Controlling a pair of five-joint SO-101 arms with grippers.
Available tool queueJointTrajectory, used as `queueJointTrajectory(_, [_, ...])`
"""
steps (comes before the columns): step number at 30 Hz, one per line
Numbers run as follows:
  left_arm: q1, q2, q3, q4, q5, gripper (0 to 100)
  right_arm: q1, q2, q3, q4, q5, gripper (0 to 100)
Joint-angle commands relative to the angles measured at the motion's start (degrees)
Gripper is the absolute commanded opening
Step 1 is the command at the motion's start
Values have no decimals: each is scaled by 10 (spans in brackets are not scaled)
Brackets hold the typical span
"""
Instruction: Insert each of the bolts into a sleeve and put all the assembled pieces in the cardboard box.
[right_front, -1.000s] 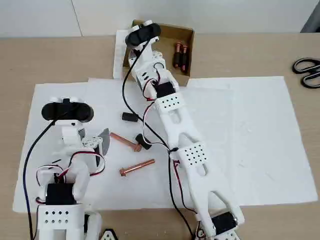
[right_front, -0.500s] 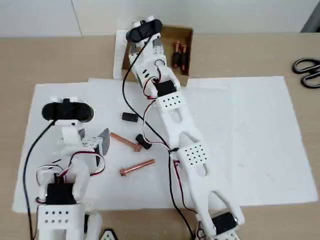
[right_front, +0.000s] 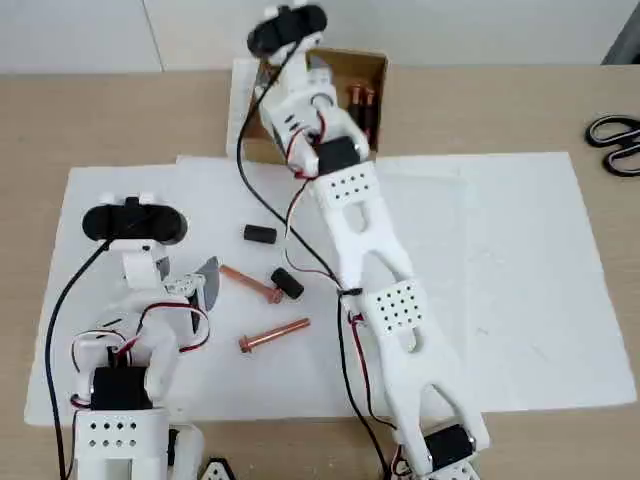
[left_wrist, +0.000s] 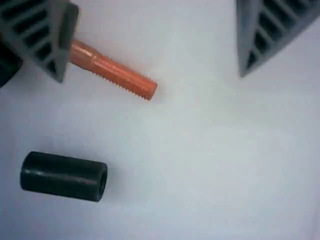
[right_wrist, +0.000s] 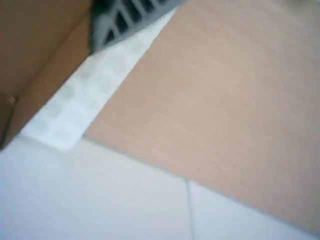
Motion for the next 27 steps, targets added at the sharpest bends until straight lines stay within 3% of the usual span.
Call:
queueJointTrajectory(1, [-2,-4,-3,2,-2,216,-3,-120,-36,156,8,263])
queueJointTrajectory(12, [-4,-4,-3,2,-1,216,-9,-212,-32,467,8,263])
queueJointTrajectory(20, [-4,-4,-3,9,-1,216,-32,-213,-18,480,6,263])
queueJointTrajectory(27, [-4,-4,-4,23,-1,216,-44,-256,150,484,6,262])
